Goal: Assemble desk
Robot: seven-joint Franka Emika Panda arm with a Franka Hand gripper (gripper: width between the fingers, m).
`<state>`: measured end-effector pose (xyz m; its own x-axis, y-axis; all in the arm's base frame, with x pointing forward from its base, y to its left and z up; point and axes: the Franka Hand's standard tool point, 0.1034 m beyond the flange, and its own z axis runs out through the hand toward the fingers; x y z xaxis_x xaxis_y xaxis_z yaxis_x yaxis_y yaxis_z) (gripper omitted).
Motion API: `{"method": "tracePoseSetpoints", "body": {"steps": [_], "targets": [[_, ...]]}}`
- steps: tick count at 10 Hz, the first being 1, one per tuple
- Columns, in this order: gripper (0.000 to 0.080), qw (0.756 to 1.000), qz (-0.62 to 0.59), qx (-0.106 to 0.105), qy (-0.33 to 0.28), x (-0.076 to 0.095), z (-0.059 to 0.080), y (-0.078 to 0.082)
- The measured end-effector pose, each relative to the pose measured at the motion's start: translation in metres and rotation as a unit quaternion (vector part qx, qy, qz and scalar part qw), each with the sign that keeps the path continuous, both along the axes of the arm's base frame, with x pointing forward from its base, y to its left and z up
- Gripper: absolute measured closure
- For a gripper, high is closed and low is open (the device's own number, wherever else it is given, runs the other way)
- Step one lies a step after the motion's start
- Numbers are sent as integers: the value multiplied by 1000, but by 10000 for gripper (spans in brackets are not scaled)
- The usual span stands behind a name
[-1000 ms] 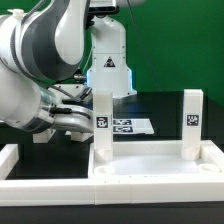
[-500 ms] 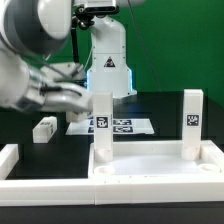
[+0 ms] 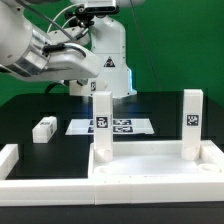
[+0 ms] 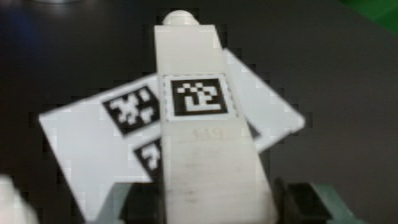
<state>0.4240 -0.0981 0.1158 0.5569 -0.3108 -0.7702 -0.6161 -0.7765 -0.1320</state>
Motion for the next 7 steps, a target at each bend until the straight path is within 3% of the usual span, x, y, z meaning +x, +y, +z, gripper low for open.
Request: {"method": "tracePoseSetpoints", "body": {"steps": [1,2,3,4,5,7], "targets": [[511,999,-15,-47,-18,2,8,30],[511,997,-21,-70,-34,6,25,65],[511,993,-34,-95,-60,21,43,89],[511,991,-45,-107,-70,31,61,107],[511,986,-50,-131,-91,46,74,115],[511,974,-58,-160,-146,51,67,115]]}}
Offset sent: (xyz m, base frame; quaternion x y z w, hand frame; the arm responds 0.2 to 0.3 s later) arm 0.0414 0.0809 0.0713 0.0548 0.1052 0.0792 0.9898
